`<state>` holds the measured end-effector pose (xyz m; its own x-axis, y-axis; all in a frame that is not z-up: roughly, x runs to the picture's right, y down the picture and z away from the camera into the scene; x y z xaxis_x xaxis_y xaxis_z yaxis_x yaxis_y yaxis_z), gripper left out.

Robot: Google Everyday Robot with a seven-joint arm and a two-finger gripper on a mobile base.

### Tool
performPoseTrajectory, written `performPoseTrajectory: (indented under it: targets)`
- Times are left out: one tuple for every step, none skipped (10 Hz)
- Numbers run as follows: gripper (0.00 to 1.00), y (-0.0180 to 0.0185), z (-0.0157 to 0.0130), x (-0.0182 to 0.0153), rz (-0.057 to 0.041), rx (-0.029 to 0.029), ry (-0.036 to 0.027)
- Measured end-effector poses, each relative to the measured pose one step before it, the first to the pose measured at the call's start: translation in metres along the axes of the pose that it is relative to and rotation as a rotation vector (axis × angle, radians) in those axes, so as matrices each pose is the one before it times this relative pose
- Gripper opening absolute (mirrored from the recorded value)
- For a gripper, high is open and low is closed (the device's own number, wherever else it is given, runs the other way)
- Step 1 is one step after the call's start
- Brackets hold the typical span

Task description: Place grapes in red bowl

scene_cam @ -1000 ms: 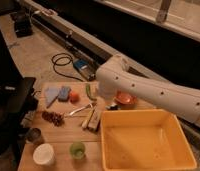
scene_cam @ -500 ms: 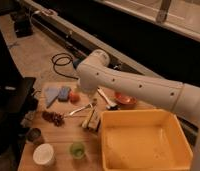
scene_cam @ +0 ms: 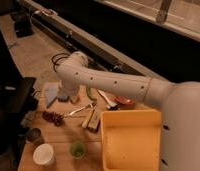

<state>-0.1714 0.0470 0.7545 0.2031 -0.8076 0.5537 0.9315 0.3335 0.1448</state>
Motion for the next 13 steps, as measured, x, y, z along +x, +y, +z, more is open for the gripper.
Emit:
performPoseTrajectory:
  targets:
    - [0.6, -0.00432, 0.01085, -0.00286, -0.01486, 0.00507, -0.02855]
    - [0.6, 0.00104, 0.00655, -0.00131, -0.0025, -0.00101, -0.01896]
    - [0.6, -0.00217, 0.00192, -0.00171, -0.00351, 0.0008, -0.00622]
    - [0.6, 0.00116, -0.00007, 0.00019, 0.0014, -0.00092, 0.00002]
    - [0.6, 0.00159, -0.00011, 0.00087, 0.0025, -0.00085, 0.00097]
    - [0.6, -0.00128, 0.00019, -0.00082, -0.00233, 0.00008, -0.00087]
    - [0.6, 0.00107, -0.00056, 0.00016, 0.00155, -0.00815, 0.00082]
    - [0.6, 0.00288, 0.00127, 0.00057, 0.01679, 0.00759, -0.00435]
    - [0.6, 0.00642, 0.00429, 0.00187, 0.03033, 0.02223, -0.01087]
    - [0.6, 0.00497, 0.00968, 0.00041, 0.01958, 0.02674, -0.01801]
    - [0.6, -0.00288, 0.01136, -0.0017, 0.00252, 0.03079, -0.02315]
    - [0.6, -0.00573, 0.00746, -0.00159, -0.00053, 0.02237, -0.01489]
    - [0.6, -0.01149, 0.01365, -0.00398, -0.00607, 0.02733, -0.02504]
